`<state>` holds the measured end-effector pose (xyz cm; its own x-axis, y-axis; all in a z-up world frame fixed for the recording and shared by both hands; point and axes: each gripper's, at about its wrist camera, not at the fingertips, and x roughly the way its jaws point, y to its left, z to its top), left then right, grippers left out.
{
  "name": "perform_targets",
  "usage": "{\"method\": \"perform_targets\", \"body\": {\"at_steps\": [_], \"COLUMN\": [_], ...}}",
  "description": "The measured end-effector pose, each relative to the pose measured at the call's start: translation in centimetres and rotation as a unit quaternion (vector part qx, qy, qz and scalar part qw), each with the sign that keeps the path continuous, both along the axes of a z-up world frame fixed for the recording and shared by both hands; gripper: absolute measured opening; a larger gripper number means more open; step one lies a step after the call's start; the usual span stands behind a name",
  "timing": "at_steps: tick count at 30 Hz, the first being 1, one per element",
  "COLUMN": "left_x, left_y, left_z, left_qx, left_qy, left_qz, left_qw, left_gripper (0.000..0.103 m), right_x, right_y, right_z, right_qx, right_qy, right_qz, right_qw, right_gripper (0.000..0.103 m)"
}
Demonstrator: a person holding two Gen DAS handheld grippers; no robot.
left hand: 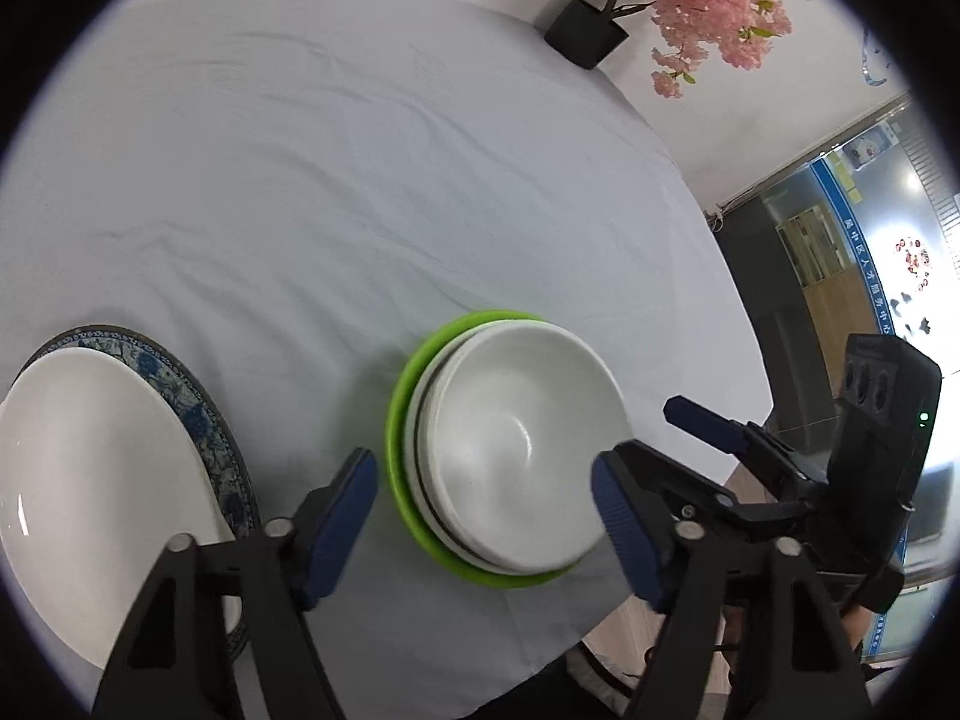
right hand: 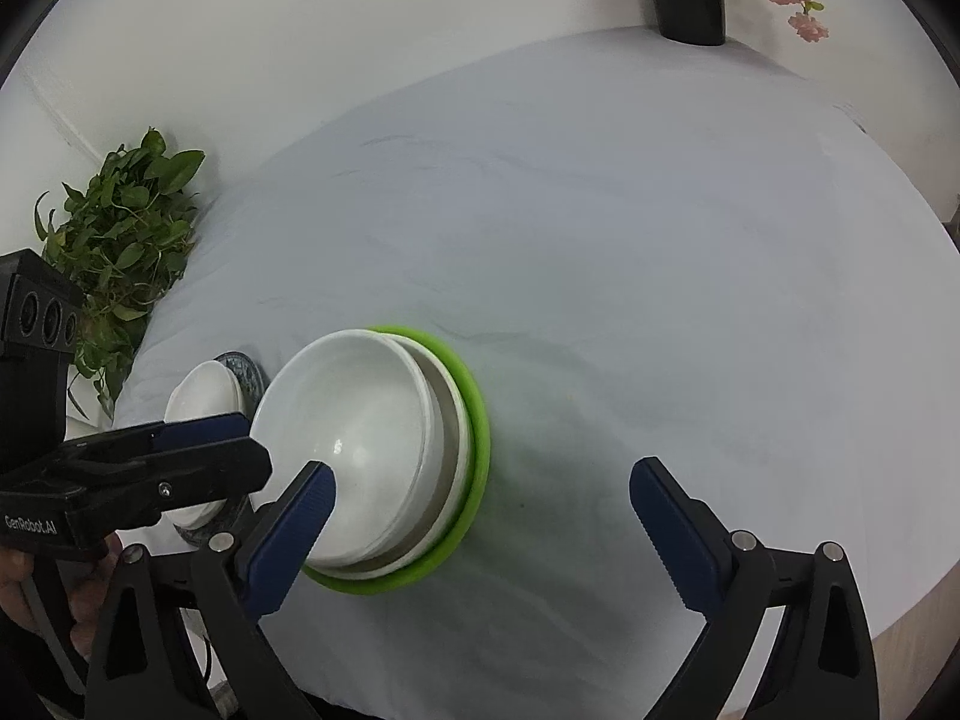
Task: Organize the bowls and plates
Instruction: 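Move the right tool to the rim of the bowl stack, then grasp the bowl stack rim with the right tool and lift it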
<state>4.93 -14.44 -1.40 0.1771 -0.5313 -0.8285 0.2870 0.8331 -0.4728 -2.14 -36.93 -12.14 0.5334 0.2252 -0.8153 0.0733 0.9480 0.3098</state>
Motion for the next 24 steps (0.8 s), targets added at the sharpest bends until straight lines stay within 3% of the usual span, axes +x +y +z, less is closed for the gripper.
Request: {"method": "perform_targets", "body": {"at_steps": [6, 11, 14, 24], "left_x": [0.8, 1.2, 1.3, 1.2], "left_y": [-0.1, 0.1, 0.4, 0.2], "left_z": [-1.4, -2.2, -2.3, -2.2], "left_qx": [0.013, 0.017, 0.020, 0.027], "left_qy": [0.035, 0.045, 0.046, 0.046], "left_qz": [0.007, 0.012, 0.015, 0.019], "left_qw": [0.9993, 0.9988, 0.9986, 0.9984], "left_gripper": [0.044, 0.033, 0.026, 0.025], "right_x": [1.6, 2.8, 3.0, 3.1], "right_y": [1.8, 3.2, 3.6, 3.7], "right_z": [-0.1, -1.3, -1.7, -2.0], "right_qx": [-0.010, -0.024, -0.019, -0.027], "right_qy": [0.012, 0.041, 0.046, 0.052], "right_qz": [0.007, 0.006, 0.007, -0.003], "right_qw": [1.000, 0.999, 0.999, 0.998], "right_gripper": [0.071, 0.038, 0.034, 0.031]}}
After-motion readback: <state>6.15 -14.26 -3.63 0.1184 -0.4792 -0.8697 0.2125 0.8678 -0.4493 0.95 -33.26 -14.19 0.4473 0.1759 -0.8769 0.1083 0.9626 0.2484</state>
